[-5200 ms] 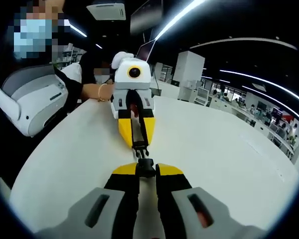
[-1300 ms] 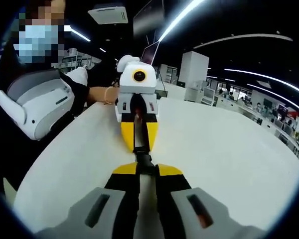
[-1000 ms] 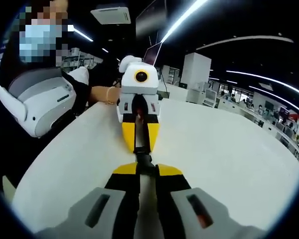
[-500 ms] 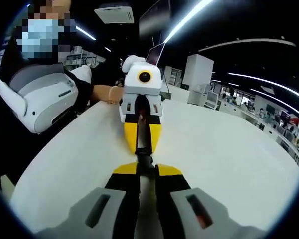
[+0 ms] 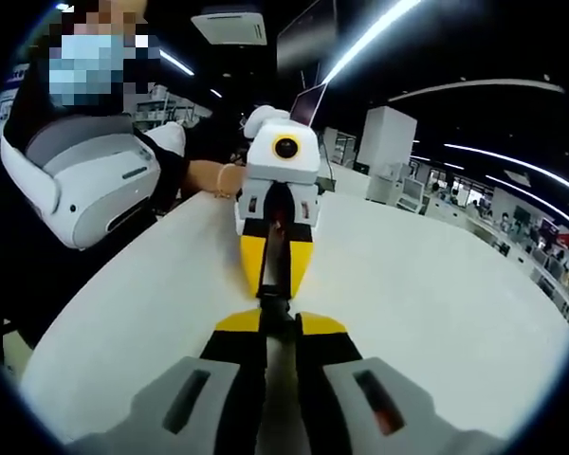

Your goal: Snap the two parts of the plastic buckle together until the buckle closes and remains connected.

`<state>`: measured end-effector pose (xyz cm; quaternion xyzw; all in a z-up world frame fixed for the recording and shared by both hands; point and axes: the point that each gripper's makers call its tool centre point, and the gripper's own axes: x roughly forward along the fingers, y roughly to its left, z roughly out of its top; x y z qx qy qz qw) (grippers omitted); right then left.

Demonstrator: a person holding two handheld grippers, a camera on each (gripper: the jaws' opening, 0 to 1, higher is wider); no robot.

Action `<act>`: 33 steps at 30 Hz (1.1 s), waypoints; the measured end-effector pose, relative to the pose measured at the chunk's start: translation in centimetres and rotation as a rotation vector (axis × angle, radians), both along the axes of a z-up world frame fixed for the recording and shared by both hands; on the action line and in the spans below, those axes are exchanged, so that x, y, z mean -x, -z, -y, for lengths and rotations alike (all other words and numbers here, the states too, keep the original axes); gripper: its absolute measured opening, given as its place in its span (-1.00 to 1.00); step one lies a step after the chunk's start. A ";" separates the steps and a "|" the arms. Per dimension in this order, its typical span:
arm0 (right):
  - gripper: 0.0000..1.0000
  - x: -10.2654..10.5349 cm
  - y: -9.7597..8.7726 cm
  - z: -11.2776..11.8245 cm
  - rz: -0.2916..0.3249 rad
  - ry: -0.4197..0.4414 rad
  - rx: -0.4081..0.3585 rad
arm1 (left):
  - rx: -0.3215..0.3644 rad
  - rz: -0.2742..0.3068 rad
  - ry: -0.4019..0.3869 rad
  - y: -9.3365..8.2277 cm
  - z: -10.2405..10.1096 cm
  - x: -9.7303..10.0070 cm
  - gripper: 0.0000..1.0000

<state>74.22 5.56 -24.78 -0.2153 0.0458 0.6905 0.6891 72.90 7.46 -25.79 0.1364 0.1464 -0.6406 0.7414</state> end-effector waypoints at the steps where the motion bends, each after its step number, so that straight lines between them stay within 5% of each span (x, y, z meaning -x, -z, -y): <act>1: -0.79 0.0 0.0 0.0 -0.005 0.005 -0.003 | -0.001 0.001 -0.001 0.0 0.0 0.0 -0.82; 10: -0.79 0.2 -0.2 -0.1 -0.050 -0.015 -0.035 | 0.000 -0.016 -0.001 0.3 0.4 0.1 -0.81; 33: -0.77 0.4 0.0 0.0 -0.049 0.004 -0.019 | 0.013 0.004 -0.008 0.3 0.8 -0.1 -0.78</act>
